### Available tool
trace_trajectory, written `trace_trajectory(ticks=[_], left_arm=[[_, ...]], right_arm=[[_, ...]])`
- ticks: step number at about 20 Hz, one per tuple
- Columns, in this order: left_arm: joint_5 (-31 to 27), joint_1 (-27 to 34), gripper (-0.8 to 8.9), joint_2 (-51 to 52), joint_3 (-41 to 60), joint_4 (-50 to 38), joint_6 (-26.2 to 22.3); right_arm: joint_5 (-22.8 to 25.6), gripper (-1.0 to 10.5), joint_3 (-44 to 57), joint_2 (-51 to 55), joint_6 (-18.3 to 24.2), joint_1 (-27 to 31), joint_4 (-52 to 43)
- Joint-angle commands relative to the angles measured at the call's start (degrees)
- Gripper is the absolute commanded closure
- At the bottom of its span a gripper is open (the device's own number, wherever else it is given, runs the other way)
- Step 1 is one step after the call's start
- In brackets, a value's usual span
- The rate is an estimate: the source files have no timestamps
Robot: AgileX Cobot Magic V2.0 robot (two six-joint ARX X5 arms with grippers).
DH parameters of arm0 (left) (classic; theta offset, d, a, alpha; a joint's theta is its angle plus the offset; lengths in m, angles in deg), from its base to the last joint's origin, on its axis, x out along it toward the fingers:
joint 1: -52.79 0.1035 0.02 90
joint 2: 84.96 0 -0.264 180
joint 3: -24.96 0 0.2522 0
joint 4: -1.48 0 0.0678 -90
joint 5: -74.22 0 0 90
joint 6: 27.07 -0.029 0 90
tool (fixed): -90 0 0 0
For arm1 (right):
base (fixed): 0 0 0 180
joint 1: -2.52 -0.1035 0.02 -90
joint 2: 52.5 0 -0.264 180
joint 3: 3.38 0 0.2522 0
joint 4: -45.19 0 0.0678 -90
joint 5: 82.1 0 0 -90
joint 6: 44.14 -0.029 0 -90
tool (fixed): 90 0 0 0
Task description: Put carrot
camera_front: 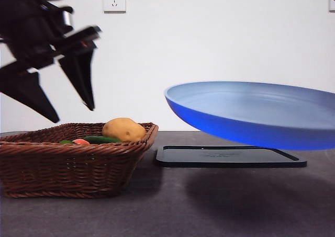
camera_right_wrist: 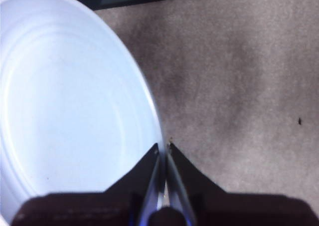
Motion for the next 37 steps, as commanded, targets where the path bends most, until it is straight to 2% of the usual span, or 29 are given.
trace_trajectory(ticks=[1,5,8,13,15,17,21,25,29,34,35,37], left_arm=[[-0.3,-0.3,4.77,-5.7,-4.7,3.5,0.3],[-3.4,-0.3,4.77,-12.4,-7.5,5.5,0.5],[-3.8,0.1,4.77,-15.5,-7.5,5.2,1.5],[-3.8,-0.3,4.83,-16.3,-7.5,3.2,1.4],[-4.7,-0.3,5.71,-16.3,-7.5,3.2,1.0],[-4.6,-0.3,6.66,-16.3,-7.5,3.6,-1.7],[-3.7,-0.3,6.88,-16.2,-7.6,5.1,-5.2],[7.5,0.5,6.88,-15.6,-11.3,14.1,-13.3],[22.6,0.5,6.88,-15.6,-21.0,23.2,-21.3],[49.6,-1.2,6.88,-15.6,-32.1,23.0,-22.4],[53.1,-2.5,6.88,-15.6,-33.6,22.4,-23.9],[53.7,-6.4,6.88,-15.6,-35.1,21.8,-26.1]], right_arm=[[-0.2,9.4,-0.8,-0.2,0.3,-0.1,-0.6],[-0.2,9.4,-0.8,-0.2,0.7,-0.1,-0.5],[-0.2,9.4,-0.8,-0.2,0.8,-0.1,-0.5],[-0.2,9.4,-0.8,-0.2,0.9,-0.1,-0.5],[-0.2,9.4,-0.8,-0.2,0.9,-0.1,-0.5],[-0.2,9.4,-0.8,-0.2,0.9,-0.1,-0.5],[-0.2,9.4,-0.8,-0.2,0.9,-0.1,-0.5],[-0.2,9.4,-0.8,-0.2,0.9,-0.1,-0.8],[-0.2,9.4,-0.8,-0.2,0.9,-0.1,-1.0],[-0.2,9.4,-0.8,-0.2,0.9,-0.1,-1.2],[-0.2,9.4,-0.8,-0.2,0.9,-0.1,-1.4],[-0.2,9.4,-0.8,-0.2,0.8,-0.1,-2.7]])
